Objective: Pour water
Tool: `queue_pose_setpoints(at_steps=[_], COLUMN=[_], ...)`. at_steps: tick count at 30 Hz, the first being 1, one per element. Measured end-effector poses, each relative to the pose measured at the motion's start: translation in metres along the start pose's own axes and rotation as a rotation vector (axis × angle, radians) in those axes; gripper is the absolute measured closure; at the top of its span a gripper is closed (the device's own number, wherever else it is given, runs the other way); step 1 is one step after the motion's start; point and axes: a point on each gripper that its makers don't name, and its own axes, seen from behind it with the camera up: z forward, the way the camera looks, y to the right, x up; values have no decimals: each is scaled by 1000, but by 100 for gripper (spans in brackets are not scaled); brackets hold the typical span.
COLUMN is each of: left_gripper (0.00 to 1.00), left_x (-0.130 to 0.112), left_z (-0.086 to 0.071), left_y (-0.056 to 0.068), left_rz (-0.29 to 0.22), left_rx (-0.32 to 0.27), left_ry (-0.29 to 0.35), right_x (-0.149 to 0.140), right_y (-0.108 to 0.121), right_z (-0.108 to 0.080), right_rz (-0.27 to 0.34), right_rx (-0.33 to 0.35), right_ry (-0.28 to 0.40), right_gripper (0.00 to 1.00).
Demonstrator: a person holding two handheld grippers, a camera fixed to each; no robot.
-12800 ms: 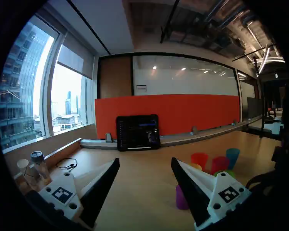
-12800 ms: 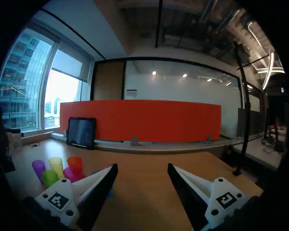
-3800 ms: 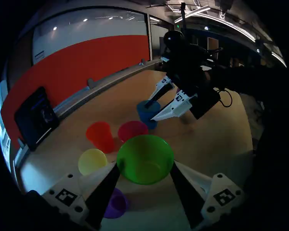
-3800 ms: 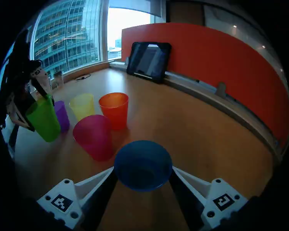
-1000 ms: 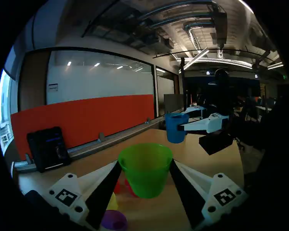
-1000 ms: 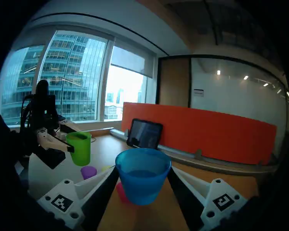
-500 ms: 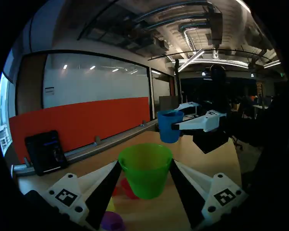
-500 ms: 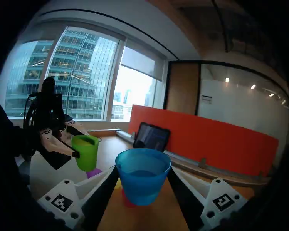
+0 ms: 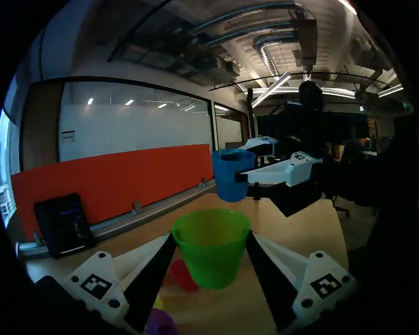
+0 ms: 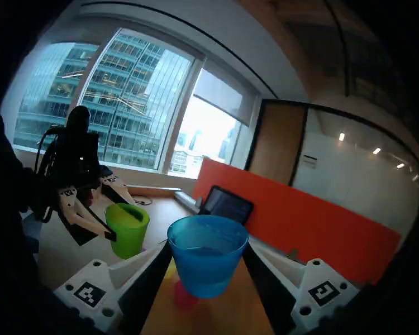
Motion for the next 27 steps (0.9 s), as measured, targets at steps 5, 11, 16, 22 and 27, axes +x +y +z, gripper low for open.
queue_pose_setpoints(at_steps=[5, 11, 16, 22, 27], left_gripper=[13, 13, 13, 13, 13], left_x=[1, 0, 0, -2, -3], left_z=[0, 0, 0, 2, 3], left_y=[-1, 2, 5, 7, 8], left_rz=[1, 3, 12, 11, 11], left_rx=[3, -3, -7, -12, -13], left_ry=[5, 5, 8, 7, 4], right_x=[13, 26, 37, 54, 66], right_y=[1, 3, 8, 13, 16], right_z=[4, 7, 7, 8, 11], right_rz=[-68, -135, -196, -270, -331], right_rx=[6, 8, 1, -8, -9], right_ry=[7, 14, 23, 41, 49], right_gripper=[10, 10, 10, 10, 10])
